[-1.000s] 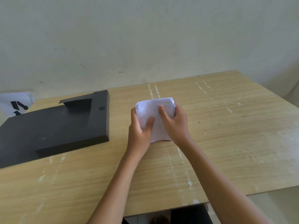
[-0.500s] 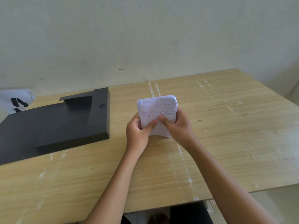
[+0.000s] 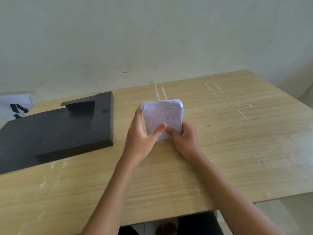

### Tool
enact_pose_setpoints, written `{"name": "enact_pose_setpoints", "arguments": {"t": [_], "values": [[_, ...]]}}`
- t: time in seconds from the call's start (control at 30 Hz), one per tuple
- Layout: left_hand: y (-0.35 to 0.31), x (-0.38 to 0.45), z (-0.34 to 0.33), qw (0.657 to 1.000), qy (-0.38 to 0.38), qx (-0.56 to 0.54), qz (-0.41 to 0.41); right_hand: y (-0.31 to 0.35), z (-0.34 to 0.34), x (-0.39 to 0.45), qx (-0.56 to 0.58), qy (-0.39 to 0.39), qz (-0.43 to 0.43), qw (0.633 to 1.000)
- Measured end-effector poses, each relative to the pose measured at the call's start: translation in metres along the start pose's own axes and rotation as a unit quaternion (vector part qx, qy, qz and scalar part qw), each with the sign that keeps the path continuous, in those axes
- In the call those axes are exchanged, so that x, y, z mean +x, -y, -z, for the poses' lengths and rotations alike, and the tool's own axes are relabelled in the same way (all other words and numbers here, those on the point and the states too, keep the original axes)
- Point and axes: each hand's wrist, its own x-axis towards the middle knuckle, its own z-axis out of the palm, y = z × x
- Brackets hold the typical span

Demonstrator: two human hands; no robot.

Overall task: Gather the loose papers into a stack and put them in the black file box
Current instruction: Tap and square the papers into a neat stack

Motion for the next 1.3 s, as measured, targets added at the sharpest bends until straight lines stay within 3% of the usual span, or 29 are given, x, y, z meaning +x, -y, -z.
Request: {"name": "enact_pose_setpoints", "arguments": {"t": [0.07,0.13,0.33,0.53,0.77,1.3], "values": [[-0.012,-0.002,0.008,0.98,-0.069,0.163,-0.096,0.001,-0.001,-0.002,-0.005,-0.002,0.009,1.0],[-0.028,-0.004,0.011,0.935,-0.123,0.284,-0.173,0.003,-0.001,-0.003,-0.004,0.004,0.014,1.0],[-0.045,-0.006,0.009,0.873,-0.094,0.448,-0.169,0.002,-0.001,-0.005,0.01,0.005,0.028,1.0],[-0.034,-0.006,0.005,0.862,-0.061,0.475,-0.164,0.001,0.0,-0.005,0.016,0.004,0.039,0.999],[-0.052,-0.001,0.005,0.881,-0.074,0.438,-0.165,0.003,0.0,-0.006,0.021,0.006,0.041,0.999],[-0.059,0.014,0.013,0.872,0.031,0.451,-0.188,0.0,-0.001,-0.004,0.038,0.02,0.021,0.999]]}}
